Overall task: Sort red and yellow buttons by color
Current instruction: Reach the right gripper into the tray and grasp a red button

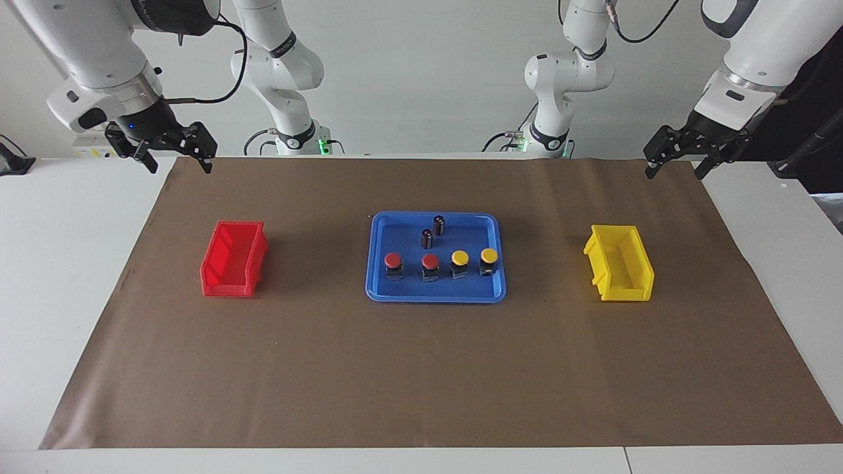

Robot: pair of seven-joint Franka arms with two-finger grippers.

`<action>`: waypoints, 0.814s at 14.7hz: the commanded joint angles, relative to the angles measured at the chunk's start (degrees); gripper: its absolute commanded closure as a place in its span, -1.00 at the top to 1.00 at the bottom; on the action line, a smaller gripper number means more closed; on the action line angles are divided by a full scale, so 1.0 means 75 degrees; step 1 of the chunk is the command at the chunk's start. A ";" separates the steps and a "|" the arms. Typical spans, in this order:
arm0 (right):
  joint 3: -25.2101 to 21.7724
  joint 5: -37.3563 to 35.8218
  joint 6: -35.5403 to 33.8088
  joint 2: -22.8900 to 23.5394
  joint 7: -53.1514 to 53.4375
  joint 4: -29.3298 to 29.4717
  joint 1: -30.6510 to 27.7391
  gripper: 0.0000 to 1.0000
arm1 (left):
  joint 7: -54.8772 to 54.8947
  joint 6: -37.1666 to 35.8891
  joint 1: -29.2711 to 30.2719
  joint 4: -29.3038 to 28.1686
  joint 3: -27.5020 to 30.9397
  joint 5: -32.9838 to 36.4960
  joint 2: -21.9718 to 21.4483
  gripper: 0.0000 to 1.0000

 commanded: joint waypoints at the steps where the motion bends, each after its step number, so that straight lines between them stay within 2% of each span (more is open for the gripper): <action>1: 0.0009 0.0011 0.0039 -0.0041 -0.0179 -0.0069 -0.0017 1.00 | 0.0073 -0.0056 0.0055 -0.0210 0.0009 -0.0107 -0.0206 1.00; 7: 0.0009 0.0011 0.0120 -0.0100 -0.0202 -0.0221 0.0007 1.00 | 0.0073 -0.0056 0.0055 -0.0210 0.0009 -0.0107 -0.0206 1.00; 10: 0.0021 0.0046 0.0063 0.0005 -0.0144 0.0012 0.0228 1.00 | 0.0073 -0.0056 0.0055 -0.0210 0.0009 -0.0107 -0.0206 1.00; 12: 0.0021 0.0011 -0.0124 0.0262 -0.0144 0.0502 0.0369 1.00 | 0.0073 -0.0056 0.0055 -0.0210 0.0009 -0.0107 -0.0206 1.00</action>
